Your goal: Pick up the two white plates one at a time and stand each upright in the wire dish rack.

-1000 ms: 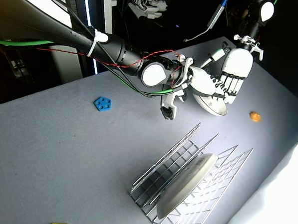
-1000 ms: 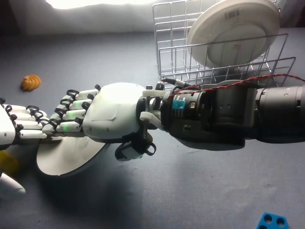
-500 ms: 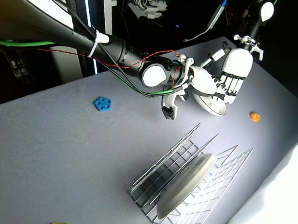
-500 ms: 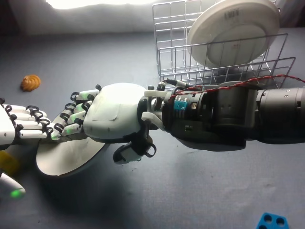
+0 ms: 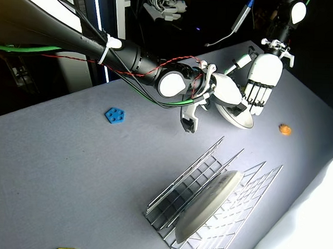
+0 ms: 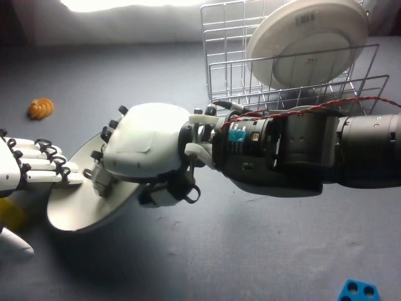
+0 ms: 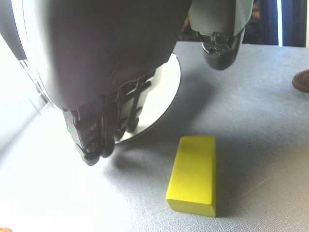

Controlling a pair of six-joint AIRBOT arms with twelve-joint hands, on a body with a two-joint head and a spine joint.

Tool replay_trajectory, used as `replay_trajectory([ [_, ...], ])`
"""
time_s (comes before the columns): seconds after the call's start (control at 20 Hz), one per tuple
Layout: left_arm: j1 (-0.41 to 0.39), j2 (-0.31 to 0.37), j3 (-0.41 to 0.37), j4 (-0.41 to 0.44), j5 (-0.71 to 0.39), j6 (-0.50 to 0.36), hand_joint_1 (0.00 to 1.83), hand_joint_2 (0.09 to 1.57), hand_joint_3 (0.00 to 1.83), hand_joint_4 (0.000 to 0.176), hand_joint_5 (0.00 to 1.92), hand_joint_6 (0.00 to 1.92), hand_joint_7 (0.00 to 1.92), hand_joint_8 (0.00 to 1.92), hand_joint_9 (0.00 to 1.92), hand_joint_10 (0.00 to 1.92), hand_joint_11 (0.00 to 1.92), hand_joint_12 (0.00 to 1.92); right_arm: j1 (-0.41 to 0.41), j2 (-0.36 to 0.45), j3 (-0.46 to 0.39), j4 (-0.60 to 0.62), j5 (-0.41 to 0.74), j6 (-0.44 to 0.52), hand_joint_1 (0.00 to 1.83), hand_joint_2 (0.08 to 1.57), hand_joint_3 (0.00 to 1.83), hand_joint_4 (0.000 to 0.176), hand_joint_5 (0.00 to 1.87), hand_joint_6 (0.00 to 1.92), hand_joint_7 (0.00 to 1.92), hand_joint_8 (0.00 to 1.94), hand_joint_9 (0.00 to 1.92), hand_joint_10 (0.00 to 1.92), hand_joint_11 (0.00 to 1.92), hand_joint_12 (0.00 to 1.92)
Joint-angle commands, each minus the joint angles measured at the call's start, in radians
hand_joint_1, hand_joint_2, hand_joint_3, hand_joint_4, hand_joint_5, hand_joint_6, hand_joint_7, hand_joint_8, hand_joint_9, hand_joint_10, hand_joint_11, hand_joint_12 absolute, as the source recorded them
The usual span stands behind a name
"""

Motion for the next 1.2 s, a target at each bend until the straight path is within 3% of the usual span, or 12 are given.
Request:
replay_trajectory([
  [0.0, 0.005, -0.008, -0.001, 0.026, 0.007, -0.004, 0.00, 1.02, 0.00, 0.000, 0.00, 0.00, 0.00, 0.00, 0.00, 0.00, 0.00, 0.00, -0.004, 0.003, 0.000, 0.007, 0.070, 0.001, 1.46, 1.12, 0.00, 0.000, 0.92, 0.99, 0.96, 0.94, 0.90, 1.07, 0.77, 1.53],
  [0.15, 0.005, -0.008, -0.002, 0.026, 0.007, -0.004, 0.00, 1.02, 0.00, 0.000, 0.00, 0.00, 0.00, 0.00, 0.00, 0.00, 0.00, 0.00, -0.006, 0.003, 0.000, 0.007, 0.073, 0.001, 1.49, 1.10, 0.00, 0.000, 0.95, 0.80, 1.00, 0.90, 1.02, 1.02, 0.75, 1.64],
  [0.55, -0.066, 0.025, -0.015, 0.024, -0.011, -0.009, 0.00, 1.03, 0.00, 0.000, 0.00, 0.00, 0.00, 0.00, 0.00, 0.00, 0.00, 0.00, 0.000, 0.031, -0.001, 0.007, 0.073, 0.003, 1.49, 1.09, 0.00, 0.000, 0.97, 0.87, 1.03, 0.81, 1.01, 0.95, 0.80, 1.58],
  [0.6, -0.084, 0.033, -0.019, 0.022, -0.019, -0.009, 0.00, 1.02, 0.00, 0.000, 0.00, 0.00, 0.00, 0.00, 0.00, 0.00, 0.00, 0.00, 0.003, 0.038, -0.002, 0.007, 0.073, 0.007, 1.41, 1.07, 0.00, 0.000, 1.01, 0.87, 1.07, 0.78, 1.02, 1.02, 0.84, 1.27],
  [0.65, -0.106, 0.043, -0.024, 0.017, -0.031, -0.009, 0.00, 1.02, 0.00, 0.000, 0.00, 0.00, 0.00, 0.00, 0.00, 0.00, 0.00, 0.00, 0.004, 0.046, -0.005, 0.007, 0.073, 0.012, 1.48, 1.08, 0.00, 0.000, 0.99, 0.86, 1.05, 0.78, 1.02, 0.95, 0.81, 1.51],
  [0.7, -0.126, 0.053, -0.029, 0.011, -0.044, -0.009, 0.00, 1.02, 0.00, 0.000, 0.00, 0.00, 0.00, 0.00, 0.00, 0.00, 0.00, 0.00, 0.004, 0.053, -0.009, 0.007, 0.073, 0.014, 1.40, 1.08, 0.00, 0.000, 0.99, 0.91, 1.05, 0.83, 1.00, 1.05, 0.82, 1.28],
  [0.75, -0.139, 0.061, -0.032, 0.008, -0.053, -0.009, 0.00, 1.02, 0.00, 0.000, 0.00, 0.00, 0.00, 0.00, 0.00, 0.00, 0.00, 0.00, 0.004, 0.056, -0.012, 0.007, 0.073, 0.014, 1.48, 1.08, 0.00, 0.000, 1.00, 0.84, 1.06, 0.78, 1.02, 0.94, 0.82, 1.49],
  [1.15, -0.227, 0.128, -0.068, 0.007, -0.115, -0.015, 0.00, 1.02, 0.00, 0.000, 0.00, 0.00, 0.00, 0.00, 0.00, 0.00, 0.00, 0.00, 0.008, 0.096, -0.042, 0.007, 0.070, 0.050, 1.49, 1.08, 0.00, 0.000, 0.99, 0.91, 1.07, 0.76, 0.96, 0.94, 0.79, 1.55],
])
